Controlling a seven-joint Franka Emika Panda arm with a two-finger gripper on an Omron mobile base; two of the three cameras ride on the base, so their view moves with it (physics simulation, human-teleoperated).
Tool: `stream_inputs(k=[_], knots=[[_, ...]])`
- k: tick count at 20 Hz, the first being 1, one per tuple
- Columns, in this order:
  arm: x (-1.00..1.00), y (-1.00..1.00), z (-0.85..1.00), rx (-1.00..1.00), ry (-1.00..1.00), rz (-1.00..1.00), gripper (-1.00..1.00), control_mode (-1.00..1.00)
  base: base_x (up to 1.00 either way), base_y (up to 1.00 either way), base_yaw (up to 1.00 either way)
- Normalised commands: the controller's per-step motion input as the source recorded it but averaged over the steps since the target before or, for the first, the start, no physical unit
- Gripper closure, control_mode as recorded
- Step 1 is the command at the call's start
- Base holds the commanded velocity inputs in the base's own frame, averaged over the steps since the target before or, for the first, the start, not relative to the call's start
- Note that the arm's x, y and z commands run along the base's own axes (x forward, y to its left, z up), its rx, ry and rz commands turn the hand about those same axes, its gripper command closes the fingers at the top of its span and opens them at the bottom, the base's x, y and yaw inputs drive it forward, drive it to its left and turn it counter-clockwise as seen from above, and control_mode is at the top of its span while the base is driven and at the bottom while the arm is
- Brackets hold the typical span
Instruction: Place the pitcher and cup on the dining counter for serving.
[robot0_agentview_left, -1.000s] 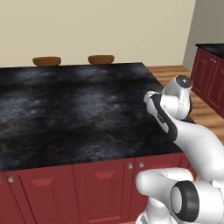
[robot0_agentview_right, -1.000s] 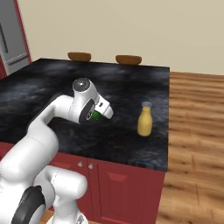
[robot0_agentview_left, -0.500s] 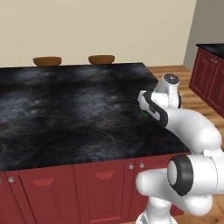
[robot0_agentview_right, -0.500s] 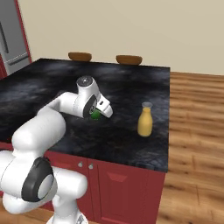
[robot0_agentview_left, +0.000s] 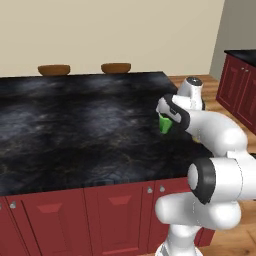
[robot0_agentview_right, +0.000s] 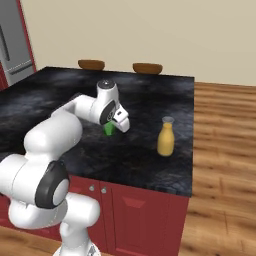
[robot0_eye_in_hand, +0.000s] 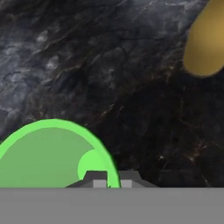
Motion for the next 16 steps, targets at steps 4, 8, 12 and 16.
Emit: stream_inputs(k=[4, 8, 12, 16], knots=[[0.57, 0.03, -0.37, 0.0, 0.0, -0.04, 1.0, -1.0, 0.0, 0.0, 0.0], [0.75, 0.14, -0.34, 0.0, 0.0, -0.06, 1.0, -1.0, 0.0, 0.0, 0.0], [0.71, 0.08, -0.3, 0.0, 0.06, -0.05, 1.0, -1.0, 0.0, 0.0, 0.0], [0.16, 0.0, -0.75, 0.01, 0.06, -0.06, 1.0, -1.0, 0.0, 0.0, 0.0]])
